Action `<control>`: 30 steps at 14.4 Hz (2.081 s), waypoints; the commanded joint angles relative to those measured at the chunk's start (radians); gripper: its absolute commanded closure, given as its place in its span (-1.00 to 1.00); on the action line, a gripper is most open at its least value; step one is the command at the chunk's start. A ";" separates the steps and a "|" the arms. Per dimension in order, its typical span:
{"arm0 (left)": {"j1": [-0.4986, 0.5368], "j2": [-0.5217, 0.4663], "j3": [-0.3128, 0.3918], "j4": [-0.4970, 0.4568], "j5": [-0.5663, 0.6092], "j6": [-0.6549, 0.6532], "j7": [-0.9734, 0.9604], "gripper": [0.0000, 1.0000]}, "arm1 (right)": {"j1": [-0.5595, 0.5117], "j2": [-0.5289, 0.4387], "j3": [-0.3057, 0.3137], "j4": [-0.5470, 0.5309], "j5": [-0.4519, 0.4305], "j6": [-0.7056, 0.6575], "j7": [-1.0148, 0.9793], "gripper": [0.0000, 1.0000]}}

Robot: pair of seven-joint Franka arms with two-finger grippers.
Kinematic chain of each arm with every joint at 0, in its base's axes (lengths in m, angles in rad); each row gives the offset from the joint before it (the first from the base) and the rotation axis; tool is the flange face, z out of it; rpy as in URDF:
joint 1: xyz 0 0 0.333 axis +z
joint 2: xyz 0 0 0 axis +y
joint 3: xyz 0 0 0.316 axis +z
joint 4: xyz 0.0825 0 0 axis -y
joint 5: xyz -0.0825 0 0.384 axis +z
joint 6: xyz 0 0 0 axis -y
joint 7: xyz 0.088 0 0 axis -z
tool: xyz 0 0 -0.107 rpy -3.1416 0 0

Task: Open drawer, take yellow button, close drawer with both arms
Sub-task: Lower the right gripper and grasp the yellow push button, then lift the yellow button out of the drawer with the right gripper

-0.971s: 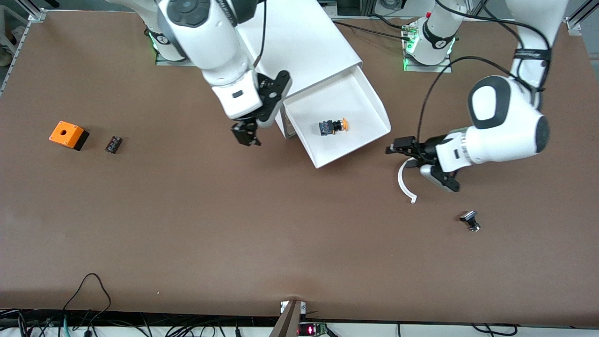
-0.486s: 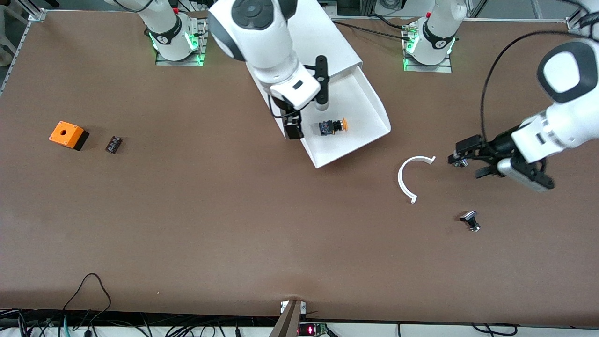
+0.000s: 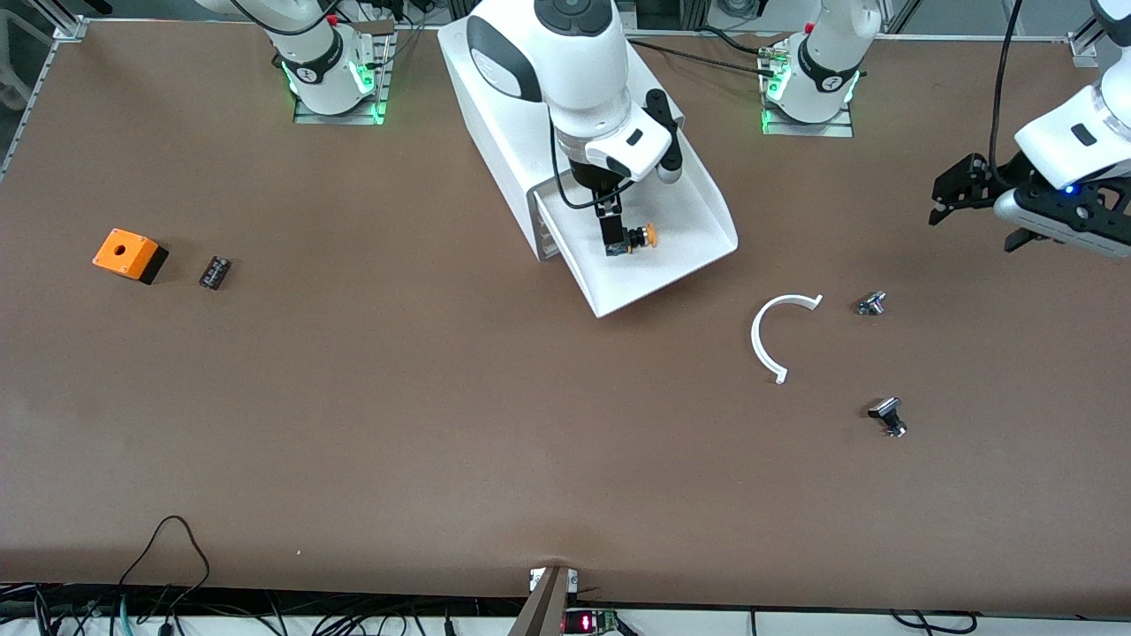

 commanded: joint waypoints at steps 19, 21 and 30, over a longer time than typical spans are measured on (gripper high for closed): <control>0.015 0.030 -0.026 0.060 0.075 -0.062 -0.097 -1.00 | 0.043 0.134 -0.017 0.052 -0.045 0.031 0.024 -0.59; 0.015 0.030 -0.026 0.060 0.075 -0.062 -0.097 -1.00 | 0.049 0.134 -0.017 0.052 -0.063 0.047 0.026 -0.27; 0.015 0.028 -0.025 0.060 0.075 -0.065 -0.097 -1.00 | 0.045 0.115 -0.024 0.054 -0.068 0.034 0.078 0.43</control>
